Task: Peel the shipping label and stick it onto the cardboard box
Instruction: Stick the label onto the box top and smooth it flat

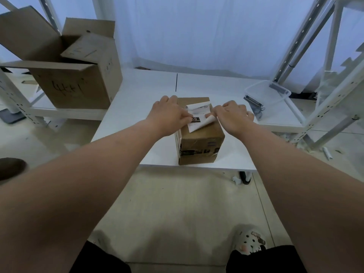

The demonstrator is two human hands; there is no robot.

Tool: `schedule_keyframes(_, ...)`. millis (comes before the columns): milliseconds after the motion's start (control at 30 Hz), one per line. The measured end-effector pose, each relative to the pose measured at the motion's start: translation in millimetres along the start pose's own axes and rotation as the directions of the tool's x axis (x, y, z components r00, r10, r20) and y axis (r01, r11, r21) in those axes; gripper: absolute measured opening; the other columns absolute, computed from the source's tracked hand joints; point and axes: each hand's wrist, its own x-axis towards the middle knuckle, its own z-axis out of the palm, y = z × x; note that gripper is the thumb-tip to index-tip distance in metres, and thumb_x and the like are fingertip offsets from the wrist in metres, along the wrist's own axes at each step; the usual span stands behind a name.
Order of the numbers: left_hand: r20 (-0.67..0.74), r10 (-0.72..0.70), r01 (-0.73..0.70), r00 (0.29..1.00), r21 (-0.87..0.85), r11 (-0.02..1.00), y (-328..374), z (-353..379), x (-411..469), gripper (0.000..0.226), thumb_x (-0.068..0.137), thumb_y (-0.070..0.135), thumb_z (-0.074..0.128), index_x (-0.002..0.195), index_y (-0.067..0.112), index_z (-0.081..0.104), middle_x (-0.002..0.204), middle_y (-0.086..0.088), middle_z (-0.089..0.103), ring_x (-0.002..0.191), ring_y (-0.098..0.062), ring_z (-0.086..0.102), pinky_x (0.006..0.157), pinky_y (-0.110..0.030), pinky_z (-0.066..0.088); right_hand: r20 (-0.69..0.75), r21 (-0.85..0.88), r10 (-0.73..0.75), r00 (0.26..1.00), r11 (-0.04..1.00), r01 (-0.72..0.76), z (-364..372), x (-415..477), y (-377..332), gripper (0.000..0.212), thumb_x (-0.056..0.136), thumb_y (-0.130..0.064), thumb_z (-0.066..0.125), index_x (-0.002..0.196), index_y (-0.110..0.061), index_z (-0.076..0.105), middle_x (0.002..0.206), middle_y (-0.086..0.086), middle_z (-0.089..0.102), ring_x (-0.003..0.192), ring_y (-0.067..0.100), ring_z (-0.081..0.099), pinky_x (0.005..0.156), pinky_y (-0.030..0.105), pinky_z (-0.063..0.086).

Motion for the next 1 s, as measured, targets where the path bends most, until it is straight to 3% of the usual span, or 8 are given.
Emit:
schedule_keyframes(133, -0.055, 0.028, -0.028, 0.998, -0.007, 1.0, 4.5, -0.8, -0.4, 0.032, 0.095, 0.043, 0.045, 0.114, 0.032, 0.068, 0.102, -0.007, 0.045, 0.103, -0.028, 0.041, 0.089, -0.038, 0.036, 0.003, -0.035, -0.032, 0.999, 0.999, 0.032, -2.2, -0.5, 0.2, 0.048, 0.094, -0.042, 0.036, 0.132, -0.014, 0.045, 0.138, 0.003, 0.044, 0.134, 0.023, 0.029, 0.114, 0.047, 0.017)
schedule_keyframes(233, 0.004, 0.07, -0.07, 0.998, -0.001, 0.998, 13.5, 4.3, 0.1, 0.034, 0.096, 0.044, 0.042, 0.123, 0.036, 0.061, 0.105, -0.008, 0.044, 0.105, -0.028, 0.039, 0.089, -0.037, 0.035, 0.072, -0.015, -0.112, 0.991, 0.993, 0.114, 2.1, -4.0, -7.5, 0.049, 0.094, -0.041, 0.04, 0.135, -0.015, 0.041, 0.141, 0.003, 0.041, 0.136, 0.022, 0.028, 0.115, 0.047, 0.014)
schedule_keyframes(333, 0.018, 0.023, -0.021, 1.0, -0.072, 0.997, 6.5, 0.7, -1.5, 0.032, 0.095, 0.045, 0.044, 0.12, 0.038, 0.063, 0.101, -0.005, 0.044, 0.102, -0.026, 0.042, 0.082, -0.034, 0.035, 0.063, -0.001, -0.077, 0.995, 0.997, 0.078, 2.0, -1.1, -1.9, 0.05, 0.092, -0.044, 0.04, 0.133, -0.015, 0.043, 0.136, 0.002, 0.044, 0.132, 0.023, 0.031, 0.113, 0.047, 0.019)
schedule_keyframes(400, 0.024, -0.013, 0.016, 1.0, -0.155, 0.988, 0.9, -2.2, -4.2, 0.03, 0.095, 0.04, 0.047, 0.117, 0.031, 0.066, 0.104, -0.005, 0.053, 0.095, -0.021, 0.047, 0.077, -0.03, 0.036, 0.088, 0.102, -0.021, 0.996, 0.995, 0.012, -1.0, 1.0, 5.6, 0.049, 0.091, -0.043, 0.039, 0.122, -0.008, 0.053, 0.123, 0.007, 0.054, 0.11, 0.023, 0.046, 0.096, 0.042, 0.036)
schedule_keyframes(500, 0.058, -0.043, 0.057, 0.997, -0.256, 0.965, 0.9, -0.2, -9.8, 0.032, 0.097, 0.033, 0.046, 0.122, 0.025, 0.063, 0.118, -0.003, 0.062, 0.086, -0.017, 0.058, 0.067, -0.024, 0.041, 0.243, 0.376, -0.013, 0.97, 0.923, -0.082, -4.7, -2.6, 9.8, 0.044, 0.092, -0.032, 0.036, 0.114, -0.005, 0.063, 0.097, 0.016, 0.061, 0.075, 0.02, 0.051, 0.063, 0.029, 0.043)
schedule_keyframes(667, 0.053, -0.097, 0.11, 0.994, -0.433, 0.895, -0.5, 5.1, -6.8, 0.03, 0.097, 0.031, 0.048, 0.117, 0.02, 0.067, 0.093, 0.001, 0.057, 0.073, -0.016, 0.054, 0.058, -0.02, 0.039, 0.325, 0.455, 0.016, 0.945, 0.874, -0.171, -9.2, -9.3, 8.3, 0.039, 0.094, -0.031, 0.036, 0.119, -0.016, 0.061, 0.092, 0.012, 0.063, 0.07, 0.026, 0.063, 0.054, 0.028, 0.053)
schedule_keyframes(833, 0.145, -0.006, 0.064, 0.989, -0.398, 0.915, -5.5, 9.2, -1.5, 0.036, 0.095, 0.039, 0.047, 0.125, 0.023, 0.061, 0.109, -0.003, 0.035, 0.098, -0.019, 0.044, 0.085, -0.025, 0.036, 0.379, 0.432, 0.032, 0.925, 0.878, -0.207, -9.4, -10.1, 8.8, 0.041, 0.095, -0.036, 0.035, 0.124, -0.018, 0.058, 0.102, 0.022, 0.064, 0.072, 0.033, 0.068, 0.058, 0.032, 0.059)
schedule_keyframes(1000, 0.125, 0.082, -0.038, 0.989, -0.32, 0.947, -12.8, 4.0, -11.0, 0.045, 0.094, 0.052, 0.039, 0.112, 0.025, 0.07, 0.117, -0.005, 0.04, 0.11, -0.022, 0.039, 0.097, -0.033, 0.035, 0.358, 0.352, 0.026, 0.934, 0.922, -0.16, -6.4, -8.6, 9.2, 0.041, 0.094, -0.035, 0.035, 0.128, -0.02, 0.052, 0.099, 0.021, 0.065, 0.077, 0.037, 0.07, 0.067, 0.038, 0.058)
